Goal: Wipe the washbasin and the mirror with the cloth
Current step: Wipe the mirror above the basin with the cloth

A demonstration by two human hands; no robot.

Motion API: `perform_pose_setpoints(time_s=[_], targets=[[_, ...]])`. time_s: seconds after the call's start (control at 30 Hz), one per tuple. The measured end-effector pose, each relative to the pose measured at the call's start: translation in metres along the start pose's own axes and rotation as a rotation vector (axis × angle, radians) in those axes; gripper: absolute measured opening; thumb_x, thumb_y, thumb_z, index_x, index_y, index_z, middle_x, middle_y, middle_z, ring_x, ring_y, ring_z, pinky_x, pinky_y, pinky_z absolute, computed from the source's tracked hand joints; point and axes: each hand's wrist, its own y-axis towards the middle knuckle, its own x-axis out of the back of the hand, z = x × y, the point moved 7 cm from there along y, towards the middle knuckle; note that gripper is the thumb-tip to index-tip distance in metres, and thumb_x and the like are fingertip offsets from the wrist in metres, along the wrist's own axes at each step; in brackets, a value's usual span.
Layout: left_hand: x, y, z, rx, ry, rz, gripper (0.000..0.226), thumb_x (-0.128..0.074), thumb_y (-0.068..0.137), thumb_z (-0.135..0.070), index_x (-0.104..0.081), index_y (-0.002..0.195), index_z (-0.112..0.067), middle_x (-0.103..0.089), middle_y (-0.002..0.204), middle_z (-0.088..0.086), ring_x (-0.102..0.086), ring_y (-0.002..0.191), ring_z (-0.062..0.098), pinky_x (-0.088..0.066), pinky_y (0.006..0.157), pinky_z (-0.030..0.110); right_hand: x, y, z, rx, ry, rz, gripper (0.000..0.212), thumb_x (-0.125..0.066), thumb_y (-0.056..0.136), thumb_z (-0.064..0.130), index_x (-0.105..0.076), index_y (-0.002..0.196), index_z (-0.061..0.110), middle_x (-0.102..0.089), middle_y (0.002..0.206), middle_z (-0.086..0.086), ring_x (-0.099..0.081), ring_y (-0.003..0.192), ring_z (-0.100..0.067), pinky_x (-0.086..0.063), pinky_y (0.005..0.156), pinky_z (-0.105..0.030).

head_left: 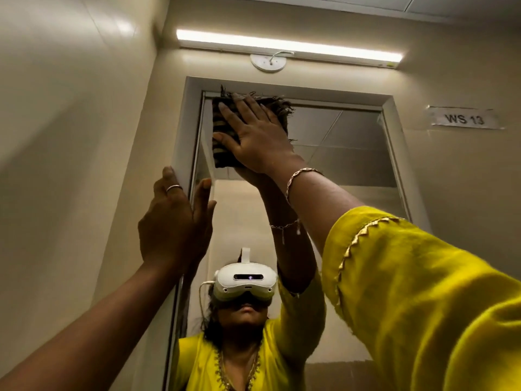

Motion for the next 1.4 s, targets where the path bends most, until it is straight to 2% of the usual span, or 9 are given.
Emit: perform_pose_setpoints(time_s=[0.2,0.47,0.6,0.7,0.87,0.97,1.17,1.4], targets=[[0.0,0.001,0.001,-0.002,0.028,-0.005,0.08,-0.025,0.082,-0.058,-0.027,0.137,0.0,-0.043,0.134,0.027,-0.057,0.099,0.047,-0.049,0.07,0.046,0.007,-0.029,-0.067,-0.111,-0.006,-0.035,0.059,-0.023,0.095,0.053,-0.009,0.147,0.029,-0.005,0.158,-0.002,0.001,0.145,-0.022,-0.001,0.116,-0.039],[0.0,0.002,0.003,-0.009,0.014,-0.018,0.079,-0.027,0.083,-0.056,-0.027,0.137,0.001,-0.043,0.135,0.028,-0.056,0.101,0.049,-0.049,0.071,0.049,0.022,-0.079,-0.166,-0.311,-0.038,-0.08,0.071,-0.013,0.083,0.058,-0.014,0.147,0.028,-0.011,0.157,-0.004,-0.007,0.144,-0.024,-0.006,0.116,-0.039],[0.0,0.002,0.003,-0.022,0.006,-0.022,0.079,-0.027,0.083,-0.056,-0.026,0.137,0.002,-0.042,0.136,0.029,-0.055,0.103,0.049,-0.048,0.07,0.046,0.026,-0.087,-0.18,-0.331,-0.048,-0.053,0.071,-0.013,0.083,0.058,-0.012,0.147,0.027,-0.01,0.157,-0.005,-0.006,0.144,-0.024,-0.005,0.116,-0.04],[0.0,0.001,0.003,-0.014,-0.048,-0.021,0.079,-0.028,0.082,-0.055,-0.027,0.138,0.002,-0.041,0.138,0.027,-0.053,0.109,0.046,-0.047,0.074,0.045,0.027,-0.092,-0.182,-0.428,-0.059,-0.11,0.068,-0.014,0.086,0.057,-0.014,0.147,0.026,-0.013,0.156,-0.008,-0.008,0.144,-0.025,-0.005,0.116,-0.039],[0.003,0.0,0.006,0.023,-0.179,-0.038,0.081,-0.028,0.081,-0.057,-0.028,0.138,0.0,-0.04,0.141,0.024,-0.046,0.123,0.039,-0.043,0.091,0.044,0.019,-0.096,-0.175,-0.652,-0.063,-0.142,0.059,-0.021,0.096,0.051,-0.011,0.148,0.024,-0.006,0.157,-0.009,-0.003,0.144,-0.027,-0.001,0.117,-0.04],[0.004,0.0,0.008,0.025,-0.214,-0.046,0.091,-0.021,0.076,-0.067,-0.031,0.137,0.0,-0.043,0.138,0.024,-0.046,0.124,0.037,-0.042,0.096,0.044,0.015,-0.092,-0.155,-0.696,-0.019,-0.145,0.06,-0.019,0.096,0.05,-0.007,0.148,0.022,-0.002,0.157,-0.011,0.0,0.144,-0.029,0.0,0.116,-0.042],[0.004,-0.001,0.01,0.033,-0.243,-0.032,0.113,-0.008,0.067,-0.086,-0.031,0.137,0.0,-0.051,0.129,0.028,-0.055,0.113,0.038,-0.05,0.089,0.05,0.006,-0.066,-0.09,-0.598,-0.018,-0.166,0.061,-0.018,0.096,0.05,-0.006,0.148,0.021,-0.003,0.157,-0.011,0.001,0.144,-0.03,0.0,0.115,-0.043],[0.003,-0.004,0.014,0.061,-0.249,-0.002,0.108,-0.012,0.069,-0.082,-0.031,0.138,-0.001,-0.057,0.116,0.034,-0.06,0.103,0.041,-0.052,0.083,0.05,-0.006,-0.024,-0.005,-0.387,0.037,-0.111,0.061,-0.016,0.096,0.05,-0.003,0.148,0.022,0.002,0.157,-0.012,0.006,0.144,-0.029,0.004,0.115,-0.042]])
